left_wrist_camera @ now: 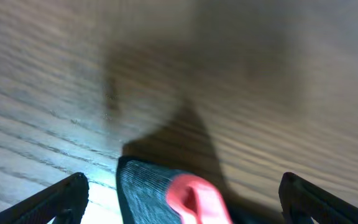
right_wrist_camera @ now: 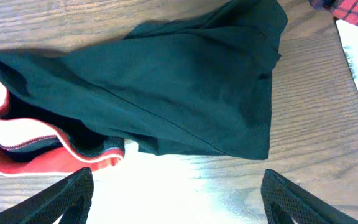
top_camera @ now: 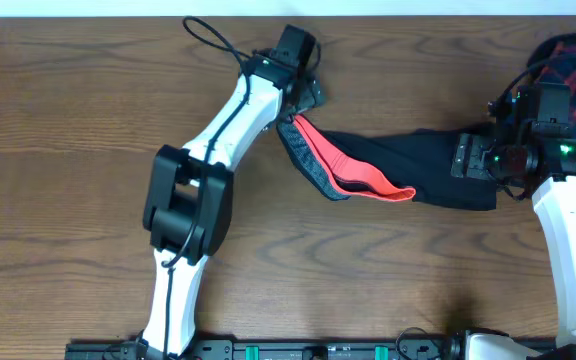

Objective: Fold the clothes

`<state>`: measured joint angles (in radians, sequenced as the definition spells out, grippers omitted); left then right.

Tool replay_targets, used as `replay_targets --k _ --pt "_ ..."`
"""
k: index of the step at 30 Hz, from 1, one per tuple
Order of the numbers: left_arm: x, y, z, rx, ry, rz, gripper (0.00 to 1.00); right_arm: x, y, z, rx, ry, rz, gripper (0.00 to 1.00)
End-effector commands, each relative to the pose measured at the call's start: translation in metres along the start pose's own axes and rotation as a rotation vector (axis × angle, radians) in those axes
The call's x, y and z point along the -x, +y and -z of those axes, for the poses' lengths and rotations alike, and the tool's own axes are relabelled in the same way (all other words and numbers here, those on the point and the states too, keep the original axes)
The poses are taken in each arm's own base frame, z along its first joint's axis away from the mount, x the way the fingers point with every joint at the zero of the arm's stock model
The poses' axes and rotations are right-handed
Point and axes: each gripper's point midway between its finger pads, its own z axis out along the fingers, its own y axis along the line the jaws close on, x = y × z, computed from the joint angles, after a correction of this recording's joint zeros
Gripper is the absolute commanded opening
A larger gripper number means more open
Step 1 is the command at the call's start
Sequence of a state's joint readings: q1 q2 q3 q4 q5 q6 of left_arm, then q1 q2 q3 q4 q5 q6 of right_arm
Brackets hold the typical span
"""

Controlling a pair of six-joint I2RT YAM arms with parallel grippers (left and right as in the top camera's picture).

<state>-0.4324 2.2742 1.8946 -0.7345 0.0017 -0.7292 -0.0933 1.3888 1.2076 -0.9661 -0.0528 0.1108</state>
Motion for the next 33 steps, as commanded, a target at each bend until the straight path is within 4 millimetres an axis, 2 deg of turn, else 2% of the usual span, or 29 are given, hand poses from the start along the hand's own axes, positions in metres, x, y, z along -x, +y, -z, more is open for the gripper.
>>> replay_targets --k 1,11,17,22,27,33 --pt "0.003 0.002 -0.002 0.010 -0.006 0.004 0.98 0.004 0.000 0.005 0.008 -0.020 -0.001 0.84" --pt "-0.008 0.009 -0.012 0.041 0.026 -0.002 0.99 0.004 0.000 0.005 0.008 -0.020 -0.001 0.84" --pt "-0.011 0.012 -0.018 0.051 0.036 -0.002 0.82 0.004 0.000 0.005 0.008 -0.019 -0.001 0.84" --pt "-0.012 0.013 -0.021 0.058 0.037 -0.003 0.81 0.003 0.000 0.005 0.007 -0.017 -0.001 0.84" --pt "-0.012 0.014 -0.022 0.057 0.035 0.001 0.75 0.003 0.000 0.005 0.007 -0.015 -0.001 0.84" --pt "-0.017 0.017 -0.027 0.066 0.043 0.029 0.75 0.003 0.000 0.005 0.008 -0.015 -0.001 0.84"
